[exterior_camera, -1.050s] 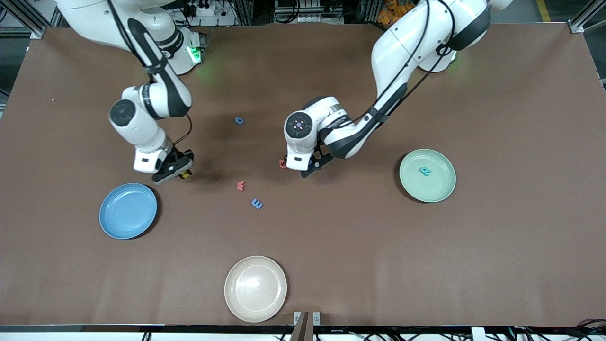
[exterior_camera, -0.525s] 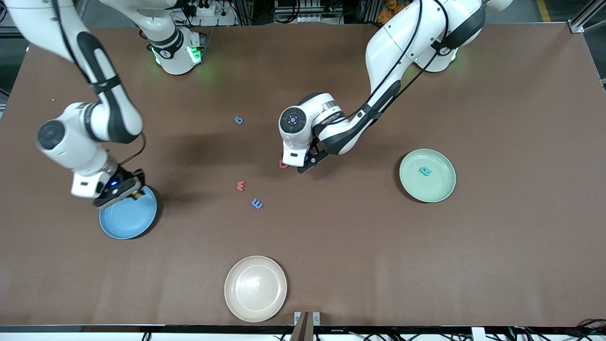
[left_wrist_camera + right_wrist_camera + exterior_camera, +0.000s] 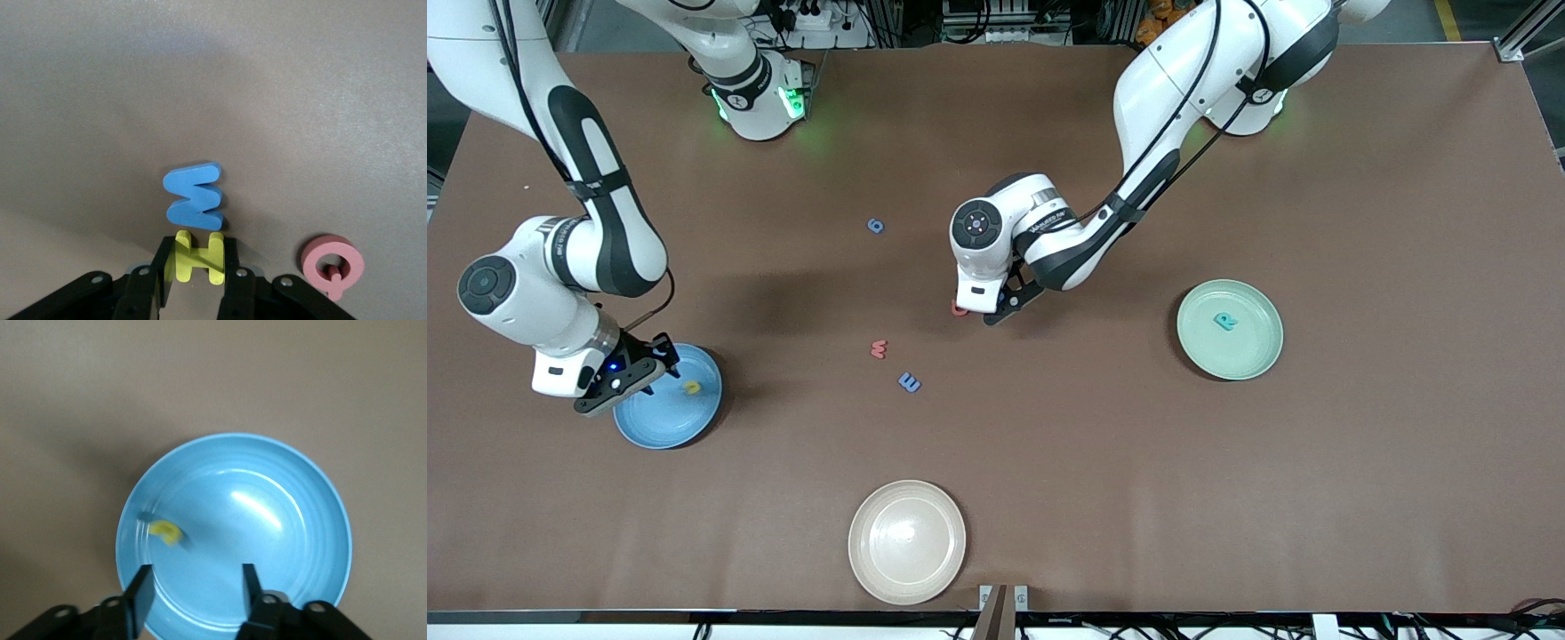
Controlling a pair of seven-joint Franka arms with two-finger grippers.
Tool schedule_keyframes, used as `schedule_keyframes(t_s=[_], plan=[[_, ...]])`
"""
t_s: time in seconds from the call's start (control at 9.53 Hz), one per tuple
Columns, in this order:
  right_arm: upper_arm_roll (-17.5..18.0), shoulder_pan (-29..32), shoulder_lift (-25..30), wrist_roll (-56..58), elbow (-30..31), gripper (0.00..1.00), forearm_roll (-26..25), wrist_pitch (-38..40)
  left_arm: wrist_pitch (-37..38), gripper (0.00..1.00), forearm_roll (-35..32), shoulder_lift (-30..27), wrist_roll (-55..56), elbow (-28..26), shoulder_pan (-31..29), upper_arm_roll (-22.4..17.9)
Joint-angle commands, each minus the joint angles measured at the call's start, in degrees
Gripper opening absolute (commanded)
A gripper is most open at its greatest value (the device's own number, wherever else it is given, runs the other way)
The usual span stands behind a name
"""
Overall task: Sort upper and lower case letters into plates
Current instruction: 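Carry the H to the green plate while the right gripper reaches the w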
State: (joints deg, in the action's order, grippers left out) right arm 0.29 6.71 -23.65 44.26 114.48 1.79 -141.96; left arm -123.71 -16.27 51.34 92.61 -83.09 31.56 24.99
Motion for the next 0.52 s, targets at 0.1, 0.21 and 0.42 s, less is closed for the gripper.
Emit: schedule_keyframes(t_s=[0.1, 0.21, 0.42], plan=[[0.9, 0.5, -1.0, -0.3, -2.6, 1.0, -1.0, 3.0, 1.4, 0.02, 1.7, -1.7, 0.2, -0.1, -1.0, -0.6], [0.9, 0.4, -1.3, -0.5, -3.1, 1.0, -0.8, 3.0, 4.2, 0.02, 3.7, -2.8, -0.6, 0.0, -3.8, 0.0], [0.9, -0.8, -1.7, -3.0, -3.5, 1.0, -0.2, 3.0, 9.9, 0.02, 4.3, -4.7, -6.9, 0.0, -10.6, 4.1]])
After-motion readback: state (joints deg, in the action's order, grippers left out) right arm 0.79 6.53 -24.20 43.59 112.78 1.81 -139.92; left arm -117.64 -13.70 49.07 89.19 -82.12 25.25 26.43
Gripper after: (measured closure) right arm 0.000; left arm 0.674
